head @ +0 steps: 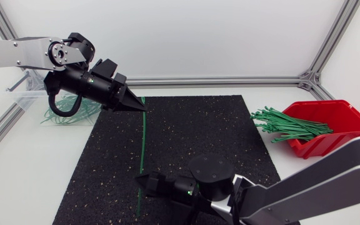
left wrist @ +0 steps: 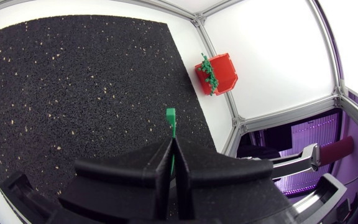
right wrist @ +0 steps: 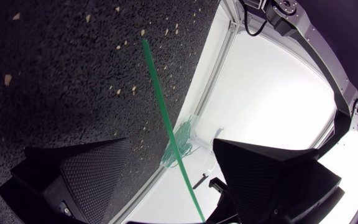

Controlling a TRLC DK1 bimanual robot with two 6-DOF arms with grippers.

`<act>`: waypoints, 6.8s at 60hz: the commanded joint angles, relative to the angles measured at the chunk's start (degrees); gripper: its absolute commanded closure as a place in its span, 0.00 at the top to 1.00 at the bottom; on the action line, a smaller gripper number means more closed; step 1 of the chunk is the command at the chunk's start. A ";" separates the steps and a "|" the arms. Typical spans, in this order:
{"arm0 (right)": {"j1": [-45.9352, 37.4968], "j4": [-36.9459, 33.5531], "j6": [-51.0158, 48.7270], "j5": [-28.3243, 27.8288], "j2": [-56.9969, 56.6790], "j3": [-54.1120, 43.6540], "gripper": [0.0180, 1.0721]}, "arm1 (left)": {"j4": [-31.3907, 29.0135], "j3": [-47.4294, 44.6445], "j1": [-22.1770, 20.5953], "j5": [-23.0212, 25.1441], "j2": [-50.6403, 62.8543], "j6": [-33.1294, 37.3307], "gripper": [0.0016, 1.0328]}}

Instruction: Take a green cable tie from the red box, thread the tail through the head to close it, then place it in the transparent bin on the left.

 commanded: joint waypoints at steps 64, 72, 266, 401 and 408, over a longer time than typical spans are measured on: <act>8.42 0.58 6.24 5.93 4.89 3.63 0.36 | -0.14 0.49 1.94 0.42 2.09 3.27 0.03; 8.68 0.58 6.33 6.02 4.89 4.07 0.35 | -0.14 0.22 2.29 0.42 2.17 3.71 0.03; 6.14 -0.30 9.84 5.66 8.14 1.69 0.40 | -19.21 7.78 2.20 15.98 13.34 40.62 0.03; 7.72 -0.30 8.00 6.72 14.03 7.41 0.26 | -28.26 9.80 1.85 16.51 14.22 48.53 0.03; 8.51 -0.21 8.00 6.98 12.97 6.79 0.26 | -28.18 9.80 2.11 16.51 14.22 48.53 0.03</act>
